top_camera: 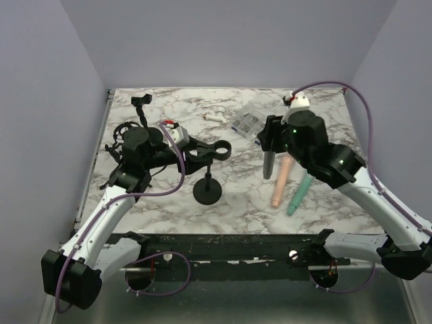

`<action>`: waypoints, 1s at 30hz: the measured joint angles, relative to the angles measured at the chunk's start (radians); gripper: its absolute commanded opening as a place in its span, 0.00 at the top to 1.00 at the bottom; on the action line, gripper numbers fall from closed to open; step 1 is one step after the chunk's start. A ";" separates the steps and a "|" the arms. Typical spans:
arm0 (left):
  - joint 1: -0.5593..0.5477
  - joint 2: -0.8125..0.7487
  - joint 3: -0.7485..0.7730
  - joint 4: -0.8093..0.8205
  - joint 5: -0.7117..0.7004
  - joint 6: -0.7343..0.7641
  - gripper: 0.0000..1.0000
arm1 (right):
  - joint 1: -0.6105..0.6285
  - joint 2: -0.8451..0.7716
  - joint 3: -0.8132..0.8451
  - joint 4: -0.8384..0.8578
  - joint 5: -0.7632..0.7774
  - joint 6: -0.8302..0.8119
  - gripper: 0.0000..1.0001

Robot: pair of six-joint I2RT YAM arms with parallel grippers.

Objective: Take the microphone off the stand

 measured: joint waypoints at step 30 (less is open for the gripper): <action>-0.032 -0.076 -0.015 -0.017 -0.207 -0.061 0.01 | -0.393 0.378 -0.404 0.127 -0.421 0.218 0.97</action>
